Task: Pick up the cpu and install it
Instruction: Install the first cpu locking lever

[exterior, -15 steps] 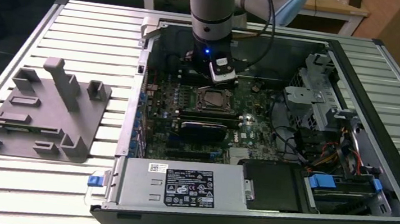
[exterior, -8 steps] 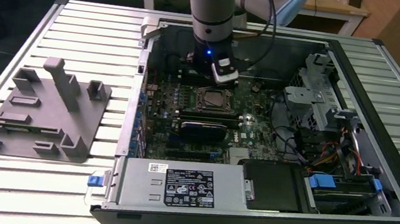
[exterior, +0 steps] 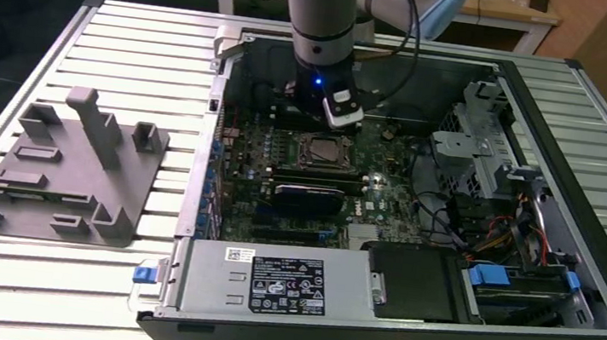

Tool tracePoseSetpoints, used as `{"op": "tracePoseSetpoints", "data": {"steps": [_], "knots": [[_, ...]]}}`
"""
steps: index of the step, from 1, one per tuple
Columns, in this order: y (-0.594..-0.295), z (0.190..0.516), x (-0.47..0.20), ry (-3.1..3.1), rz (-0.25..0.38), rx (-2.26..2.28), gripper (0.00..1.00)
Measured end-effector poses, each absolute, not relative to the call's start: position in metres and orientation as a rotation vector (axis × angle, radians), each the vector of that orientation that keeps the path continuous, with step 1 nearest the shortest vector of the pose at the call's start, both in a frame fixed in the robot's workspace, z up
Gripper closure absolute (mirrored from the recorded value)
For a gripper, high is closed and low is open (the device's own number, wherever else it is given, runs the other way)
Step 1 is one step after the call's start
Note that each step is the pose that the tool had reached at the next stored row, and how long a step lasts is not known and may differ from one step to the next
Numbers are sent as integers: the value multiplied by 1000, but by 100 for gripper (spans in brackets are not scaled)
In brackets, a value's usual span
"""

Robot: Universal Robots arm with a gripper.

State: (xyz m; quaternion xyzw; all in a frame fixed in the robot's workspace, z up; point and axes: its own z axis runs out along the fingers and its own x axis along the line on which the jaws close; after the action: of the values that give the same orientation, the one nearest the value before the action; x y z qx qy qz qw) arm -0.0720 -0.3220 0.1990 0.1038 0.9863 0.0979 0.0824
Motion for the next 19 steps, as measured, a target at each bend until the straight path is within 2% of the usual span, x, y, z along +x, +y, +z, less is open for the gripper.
{"op": "tracePoseSetpoints", "data": {"steps": [19], "knots": [[-322,190,-72,2903,268,321,89]]}}
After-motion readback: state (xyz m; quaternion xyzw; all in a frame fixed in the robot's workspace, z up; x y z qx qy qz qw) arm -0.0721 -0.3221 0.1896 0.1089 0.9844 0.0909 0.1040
